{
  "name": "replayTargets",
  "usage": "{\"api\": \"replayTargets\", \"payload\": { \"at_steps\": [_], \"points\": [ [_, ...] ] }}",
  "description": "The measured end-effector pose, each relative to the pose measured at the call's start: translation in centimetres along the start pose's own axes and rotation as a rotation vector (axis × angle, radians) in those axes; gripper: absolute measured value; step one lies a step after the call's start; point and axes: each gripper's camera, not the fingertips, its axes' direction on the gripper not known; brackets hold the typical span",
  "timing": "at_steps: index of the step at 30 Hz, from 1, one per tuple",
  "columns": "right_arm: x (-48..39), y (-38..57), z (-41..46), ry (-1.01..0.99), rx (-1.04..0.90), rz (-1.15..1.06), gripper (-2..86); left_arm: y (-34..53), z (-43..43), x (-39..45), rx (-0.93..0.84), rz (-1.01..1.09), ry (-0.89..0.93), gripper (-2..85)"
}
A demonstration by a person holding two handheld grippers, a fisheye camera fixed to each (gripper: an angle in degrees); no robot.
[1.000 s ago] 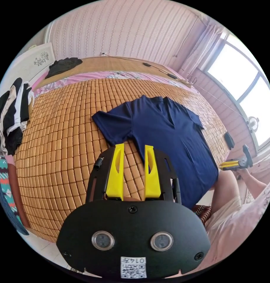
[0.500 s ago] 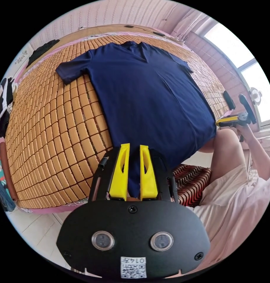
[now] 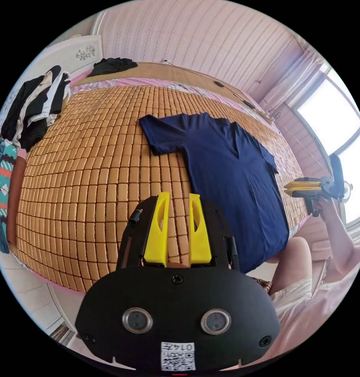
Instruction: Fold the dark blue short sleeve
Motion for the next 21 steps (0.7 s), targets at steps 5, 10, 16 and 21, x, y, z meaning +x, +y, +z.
{"api": "replayTargets", "payload": {
  "at_steps": [5,10,16,21],
  "points": [
    [-2.4,-12.5,3.1,-0.014,0.025,-0.166,6.0,-3.7,3.0,-3.1,0.056,-0.088,0.045,6.7],
    [-3.3,-21.1,6.7,0.012,0.019,-0.191,7.0,-4.9,5.5,-4.0,0.068,-0.136,0.020,9.2],
    [-5.7,-26.5,11.5,0.119,-0.052,-0.303,7.9,-4.5,7.4,-4.6,0.059,-0.136,0.014,8.8],
    [-6.2,-29.3,14.9,0.143,-0.085,-0.262,10.1,-3.6,7.4,-5.2,0.072,-0.133,0.004,5.7]
  ]
}}
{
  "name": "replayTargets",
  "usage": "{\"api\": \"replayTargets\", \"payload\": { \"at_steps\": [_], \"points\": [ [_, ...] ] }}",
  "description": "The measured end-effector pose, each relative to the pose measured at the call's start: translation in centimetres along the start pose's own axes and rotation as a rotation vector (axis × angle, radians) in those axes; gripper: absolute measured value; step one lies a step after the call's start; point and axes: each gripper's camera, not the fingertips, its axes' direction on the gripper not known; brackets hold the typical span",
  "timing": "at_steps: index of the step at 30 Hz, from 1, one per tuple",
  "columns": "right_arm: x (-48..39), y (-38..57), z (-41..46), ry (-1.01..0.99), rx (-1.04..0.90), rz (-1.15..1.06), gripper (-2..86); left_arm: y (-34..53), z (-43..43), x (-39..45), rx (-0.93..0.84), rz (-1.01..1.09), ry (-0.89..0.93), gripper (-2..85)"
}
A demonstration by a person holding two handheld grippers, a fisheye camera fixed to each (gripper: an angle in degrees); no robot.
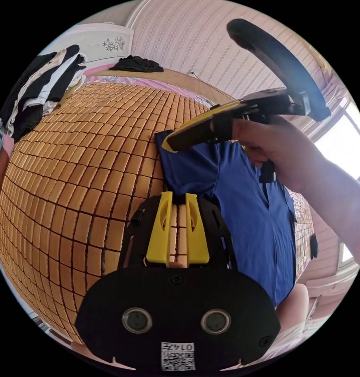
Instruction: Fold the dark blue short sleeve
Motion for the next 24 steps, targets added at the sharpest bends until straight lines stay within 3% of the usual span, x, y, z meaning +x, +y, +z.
{"api": "replayTargets", "payload": {
  "at_steps": [4,9,13,18,20,24],
  "points": [
    [0.3,-1.0,1.9,0.011,-0.051,0.026,10.4,0.4,0.0,-0.5,-0.004,-0.004,0.023,4.3],
    [1.5,-0.2,1.7,0.000,-0.037,0.021,2.4,0.6,0.1,-0.5,-0.013,0.002,0.038,1.1],
    [5.1,2.9,-1.2,-0.150,0.141,0.173,1.4,1.0,-0.2,0.4,-0.003,0.028,0.003,0.1],
    [10.5,13.5,-7.1,-0.222,0.439,0.384,1.4,0.5,-3.2,3.4,0.146,0.207,0.082,0.5],
    [11.6,18.4,-8.9,-0.233,0.530,0.457,1.7,0.7,-5.6,6.6,0.217,0.369,0.143,1.7],
    [11.8,26.0,-7.0,-0.164,0.387,0.441,4.3,2.0,-5.5,9.3,0.169,0.443,0.225,3.6]
  ]
}}
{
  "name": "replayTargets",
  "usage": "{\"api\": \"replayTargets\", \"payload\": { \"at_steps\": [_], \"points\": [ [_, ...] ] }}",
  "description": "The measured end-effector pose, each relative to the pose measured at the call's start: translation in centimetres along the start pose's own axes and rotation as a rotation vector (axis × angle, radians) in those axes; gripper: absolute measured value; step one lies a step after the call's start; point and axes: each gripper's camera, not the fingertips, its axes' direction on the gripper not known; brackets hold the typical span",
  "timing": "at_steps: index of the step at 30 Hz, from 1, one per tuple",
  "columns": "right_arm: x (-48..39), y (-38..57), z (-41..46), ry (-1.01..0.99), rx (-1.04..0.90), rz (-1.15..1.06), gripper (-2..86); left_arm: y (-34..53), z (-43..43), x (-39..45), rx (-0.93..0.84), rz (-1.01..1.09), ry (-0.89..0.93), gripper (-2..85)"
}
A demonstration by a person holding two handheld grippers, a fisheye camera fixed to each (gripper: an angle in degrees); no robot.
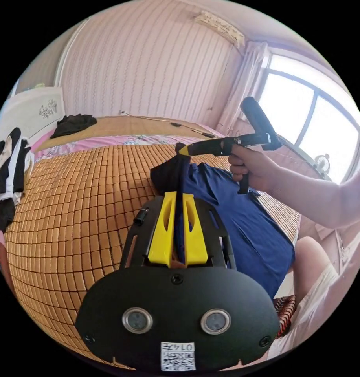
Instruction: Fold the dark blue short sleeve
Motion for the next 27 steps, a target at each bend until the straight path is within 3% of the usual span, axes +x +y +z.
{"api": "replayTargets", "payload": {
  "at_steps": [3,7,13,19,21,27],
  "points": [
    [3.5,3.6,1.3,0.073,-0.134,0.094,6.8,1.1,2.1,0.0,-0.087,-0.055,0.066,6.0],
    [4.8,3.8,0.8,0.045,-0.092,0.110,6.7,1.4,3.5,0.5,-0.162,-0.044,0.055,8.0],
    [2.4,-1.9,3.8,0.055,-0.100,-0.043,5.9,-0.6,6.2,1.7,-0.230,0.010,-0.002,6.7],
    [3.1,-7.4,9.5,0.090,-0.212,-0.018,8.4,-2.0,10.8,2.8,-0.376,0.015,-0.087,6.0],
    [3.7,-8.2,11.1,0.047,-0.294,-0.004,6.9,-2.2,11.5,3.2,-0.380,0.008,-0.104,4.6],
    [1.4,-9.8,10.3,0.047,-0.266,-0.099,1.5,-3.4,12.1,4.4,-0.370,0.012,-0.133,-0.5]
  ]
}}
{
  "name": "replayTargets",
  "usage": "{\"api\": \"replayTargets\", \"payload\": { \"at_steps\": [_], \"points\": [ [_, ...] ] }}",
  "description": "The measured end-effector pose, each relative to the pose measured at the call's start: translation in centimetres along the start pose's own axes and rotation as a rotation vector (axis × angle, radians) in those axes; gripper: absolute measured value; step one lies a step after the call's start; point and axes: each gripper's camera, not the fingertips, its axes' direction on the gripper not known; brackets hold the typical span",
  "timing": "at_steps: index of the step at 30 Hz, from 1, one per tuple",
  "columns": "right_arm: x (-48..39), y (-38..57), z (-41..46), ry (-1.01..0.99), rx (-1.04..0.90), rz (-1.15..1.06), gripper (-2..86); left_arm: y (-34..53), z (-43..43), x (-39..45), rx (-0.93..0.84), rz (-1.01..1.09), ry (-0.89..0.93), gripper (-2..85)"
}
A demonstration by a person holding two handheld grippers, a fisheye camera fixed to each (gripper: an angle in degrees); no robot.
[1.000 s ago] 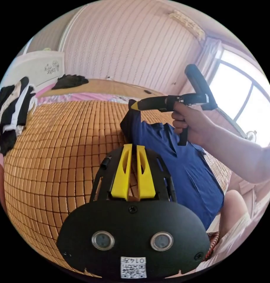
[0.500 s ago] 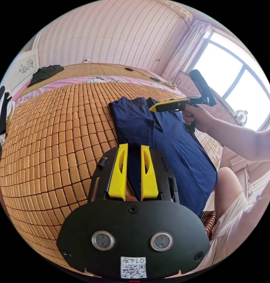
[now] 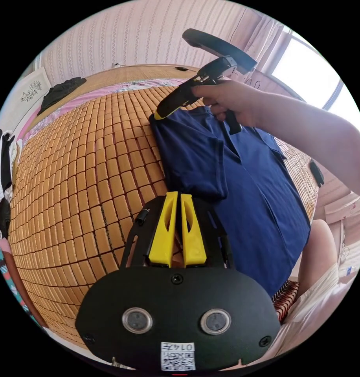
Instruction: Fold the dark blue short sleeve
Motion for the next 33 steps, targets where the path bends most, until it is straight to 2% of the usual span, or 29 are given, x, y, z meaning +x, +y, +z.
{"api": "replayTargets", "payload": {
  "at_steps": [5,10,14,18,21,27,33],
  "points": [
    [-0.9,-0.3,2.2,0.030,-0.088,-0.031,2.1,-0.7,0.9,0.5,0.018,-0.046,0.031,-0.4],
    [0.2,3.7,-2.5,0.091,0.044,0.031,6.3,-2.0,-0.2,1.4,-0.014,-0.050,0.057,4.3],
    [-1.0,12.0,-8.4,0.233,0.171,0.014,8.6,-3.0,-2.2,3.7,-0.039,0.000,-0.031,7.9],
    [-4.4,23.0,-11.4,0.481,0.193,-0.003,8.6,-3.8,-3.8,6.3,-0.035,0.050,-0.099,8.3],
    [-6.4,31.0,-12.3,0.580,0.198,0.058,8.1,-4.7,-4.7,8.7,-0.049,0.079,-0.089,8.1],
    [-7.2,43.1,-13.1,0.495,0.154,0.224,6.8,-7.8,-5.2,15.2,-0.064,0.175,-0.074,8.3],
    [-4.7,50.1,-13.7,0.366,0.203,0.340,6.8,-12.6,-2.9,23.5,-0.104,0.336,-0.089,8.4]
  ]
}}
